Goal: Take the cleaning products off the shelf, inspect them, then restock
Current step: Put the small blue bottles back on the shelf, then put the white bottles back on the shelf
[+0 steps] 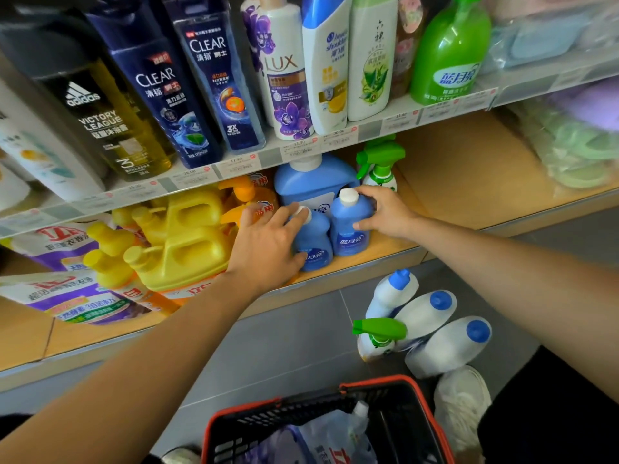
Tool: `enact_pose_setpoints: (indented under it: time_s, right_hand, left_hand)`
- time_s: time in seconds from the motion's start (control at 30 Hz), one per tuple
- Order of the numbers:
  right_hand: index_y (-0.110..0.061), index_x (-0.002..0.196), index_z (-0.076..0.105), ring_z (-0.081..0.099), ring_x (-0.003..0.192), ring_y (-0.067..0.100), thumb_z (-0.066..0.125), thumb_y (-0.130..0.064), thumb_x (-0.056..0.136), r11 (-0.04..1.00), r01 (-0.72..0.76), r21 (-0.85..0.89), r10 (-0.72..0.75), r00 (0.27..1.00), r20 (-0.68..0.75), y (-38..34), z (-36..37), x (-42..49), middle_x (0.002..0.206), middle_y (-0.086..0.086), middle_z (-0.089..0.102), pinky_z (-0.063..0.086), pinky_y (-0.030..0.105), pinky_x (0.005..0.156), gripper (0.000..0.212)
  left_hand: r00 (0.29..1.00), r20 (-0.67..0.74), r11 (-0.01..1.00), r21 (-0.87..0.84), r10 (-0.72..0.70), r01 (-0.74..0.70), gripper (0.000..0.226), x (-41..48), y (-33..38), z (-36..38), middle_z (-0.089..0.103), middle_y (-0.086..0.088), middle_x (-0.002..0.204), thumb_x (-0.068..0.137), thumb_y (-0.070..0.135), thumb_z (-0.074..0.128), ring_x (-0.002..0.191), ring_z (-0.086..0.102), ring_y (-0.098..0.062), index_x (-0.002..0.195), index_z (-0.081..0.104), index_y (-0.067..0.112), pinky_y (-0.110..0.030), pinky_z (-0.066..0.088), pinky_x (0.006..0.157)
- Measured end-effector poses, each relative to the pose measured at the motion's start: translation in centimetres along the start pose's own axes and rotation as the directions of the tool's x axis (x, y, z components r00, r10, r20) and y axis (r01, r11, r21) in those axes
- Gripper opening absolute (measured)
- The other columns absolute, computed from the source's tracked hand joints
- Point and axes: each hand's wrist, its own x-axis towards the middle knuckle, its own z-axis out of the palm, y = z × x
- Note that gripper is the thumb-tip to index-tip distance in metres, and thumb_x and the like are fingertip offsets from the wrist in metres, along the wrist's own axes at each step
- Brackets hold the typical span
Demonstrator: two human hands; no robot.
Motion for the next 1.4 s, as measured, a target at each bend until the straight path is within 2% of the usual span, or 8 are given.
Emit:
enact_pose_setpoints:
  time_s: [0.27,0.4,0.57,0.7,0.8,1.0,1.13,1.4]
  right_hand:
    - [-0.005,0.150,0.038,0.058,0.124,0.025,0.083,0.000,0.077,0.991,-0.089,0.098,0.081,0.993,0.082,0.7,-1.0,-1.7,0.141,0.007,0.055,0.052,0.028,0.097,0.086]
    - [-0.018,0.145,0.047,0.062,0.092,0.007,0.086,-0.030,0.078,0.969,-0.120,-0.218,0.173,0.954,0.246,0.8,-2.7,-5.0,0.120,0.003,0.063,0.050,0.028,0.085,0.078]
    - [-0.024,0.119,0.066,0.060,0.097,0.018,0.083,-0.043,0.078,0.842,0.048,-0.538,0.245,0.854,0.459,1.2,-2.7,-9.6,0.104,-0.005,0.062,0.049,0.030,0.081,0.048]
    - [-0.023,0.126,0.064,0.060,0.104,0.025,0.077,-0.029,0.085,0.819,0.089,-0.567,0.187,0.893,0.409,2.2,-1.5,-10.6,0.116,0.001,0.064,0.049,0.033,0.084,0.044]
    - [-0.020,0.123,0.067,0.060,0.106,0.027,0.076,-0.025,0.087,0.850,0.062,-0.523,0.179,0.900,0.398,2.9,-1.2,-10.4,0.114,0.004,0.064,0.051,0.038,0.089,0.037]
    - [-0.013,0.104,0.073,0.062,0.089,0.022,0.081,-0.026,0.083,0.923,-0.010,-0.385,0.114,0.962,0.248,2.8,-4.7,-9.6,0.095,0.001,0.067,0.051,0.037,0.079,0.025]
    - [-0.017,0.096,0.074,0.062,0.064,0.009,0.081,-0.024,0.084,0.976,-0.035,-0.213,0.070,0.985,0.157,0.4,-9.2,-9.3,0.080,-0.006,0.067,0.053,0.024,0.055,0.016]
    - [-0.006,0.091,0.073,0.050,0.052,0.001,0.074,-0.024,0.090,0.992,-0.001,0.129,0.038,0.957,-0.289,-3.2,-15.3,-7.5,0.058,-0.010,0.059,0.042,0.019,0.056,0.019]
  left_hand:
    - [1.000,0.004,1.000,0.021,-0.008,0.008,0.074,0.0,0.2,0.1,0.046,-0.001,0.156,0.086,0.053,0.064,0.128,0.057,-0.025,0.150,0.044,0.023,-0.047,0.019,0.114]
    - [1.000,-0.012,1.000,0.016,-0.005,0.005,0.075,0.0,0.4,0.2,0.047,-0.005,0.156,0.083,0.050,0.067,0.132,0.055,-0.028,0.149,0.047,0.020,-0.050,0.018,0.115]
    - [0.999,-0.042,0.999,-0.046,-0.002,0.000,0.069,-0.7,1.9,0.2,0.046,-0.015,0.154,0.080,0.041,0.074,0.143,0.041,-0.038,0.141,0.056,0.015,-0.059,0.022,0.113]
    - [0.967,-0.156,0.950,-0.211,0.199,-0.230,0.043,-1.8,4.1,1.3,0.065,-0.006,0.130,0.075,0.029,0.079,0.124,0.057,-0.033,0.116,0.072,0.018,-0.048,0.038,0.096]
    - [0.949,0.072,0.906,-0.326,0.308,-0.269,0.046,-2.7,6.4,3.0,0.064,0.005,0.132,0.086,0.047,0.069,0.125,0.054,-0.024,0.127,0.066,0.027,-0.042,0.037,0.097]
    - [0.800,0.491,0.849,-0.526,0.346,-0.044,0.053,-4.2,10.1,7.2,0.061,0.005,0.137,0.092,0.052,0.063,0.125,0.056,-0.022,0.140,0.049,0.034,-0.040,0.047,0.101]
    - [0.794,0.529,0.785,-0.609,0.299,0.110,0.043,-3.6,10.9,8.4,0.067,0.004,0.123,0.091,0.045,0.068,0.112,0.062,-0.020,0.131,0.058,0.033,-0.040,0.051,0.095]
    - [0.786,0.543,0.790,-0.602,0.297,0.117,0.028,-2.8,11.8,9.5,0.069,-0.002,0.113,0.097,0.041,0.063,0.106,0.062,-0.021,0.119,0.061,0.024,-0.041,0.050,0.090]
